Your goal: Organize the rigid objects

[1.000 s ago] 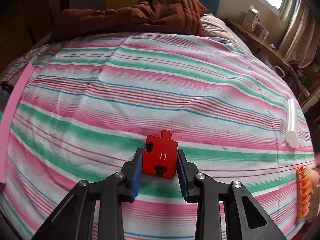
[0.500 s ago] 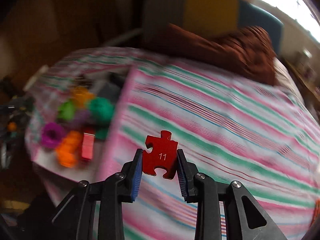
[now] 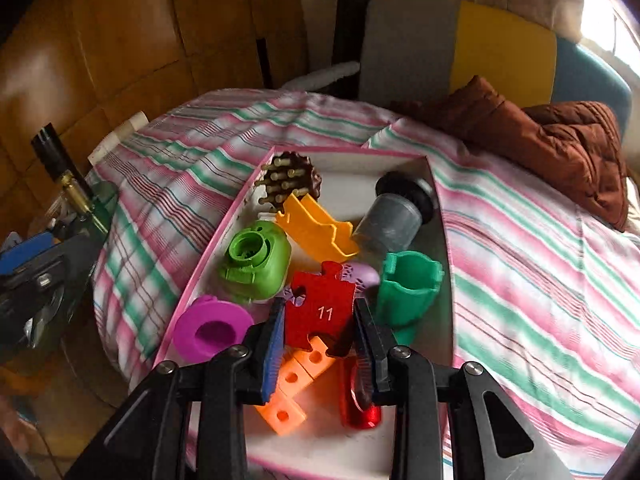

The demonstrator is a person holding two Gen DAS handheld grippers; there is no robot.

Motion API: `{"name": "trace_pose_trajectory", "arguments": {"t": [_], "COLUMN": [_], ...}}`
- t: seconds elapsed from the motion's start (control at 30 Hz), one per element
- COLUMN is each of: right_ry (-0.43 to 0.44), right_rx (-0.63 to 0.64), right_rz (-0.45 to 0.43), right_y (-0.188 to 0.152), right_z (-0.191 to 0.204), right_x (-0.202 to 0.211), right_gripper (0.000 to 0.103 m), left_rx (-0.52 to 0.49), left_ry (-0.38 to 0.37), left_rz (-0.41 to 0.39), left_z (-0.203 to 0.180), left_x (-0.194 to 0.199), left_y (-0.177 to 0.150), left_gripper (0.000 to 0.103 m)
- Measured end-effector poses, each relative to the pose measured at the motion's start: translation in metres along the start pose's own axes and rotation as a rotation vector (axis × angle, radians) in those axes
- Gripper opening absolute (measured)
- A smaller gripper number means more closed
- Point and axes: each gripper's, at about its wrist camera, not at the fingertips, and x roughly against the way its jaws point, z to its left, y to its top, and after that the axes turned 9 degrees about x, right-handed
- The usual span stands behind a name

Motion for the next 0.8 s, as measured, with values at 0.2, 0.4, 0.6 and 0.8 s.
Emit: {"name": "trace_pose_trajectory", "arguments": {"t": [0.2, 0.4, 0.6, 0.8], "right_ry": [-0.022, -0.059, -0.147, -0.202], "right_rx": [-0.006, -0.015, -0.066, -0.068], "right_rz": [0.019, -0.030, -0.101, -0.149], "right_y": [0.000, -0.004, -0.016, -0.023], "right_z": [0.003, 0.007, 0.009, 0.012], "right_x": [-0.013, 0.006, 0.038, 0.065], "right_gripper": [0.041, 0.056, 0.072, 0.079], "left_rx": [-0.004, -0.005, -0.014, -0.038], "left_ry": [0.041, 0.056, 0.054, 0.033], "left_rz": [-0.004, -0.001, 0.005, 0.020], "left_z": [0.005, 0.007, 0.005, -0.004], "left_x": [0.002, 0.003, 0.006, 0.011], "left_y": [-0.003, -0.005, -0.008, -0.015], "left_gripper": [0.067, 0.067, 0.067, 0.067]}}
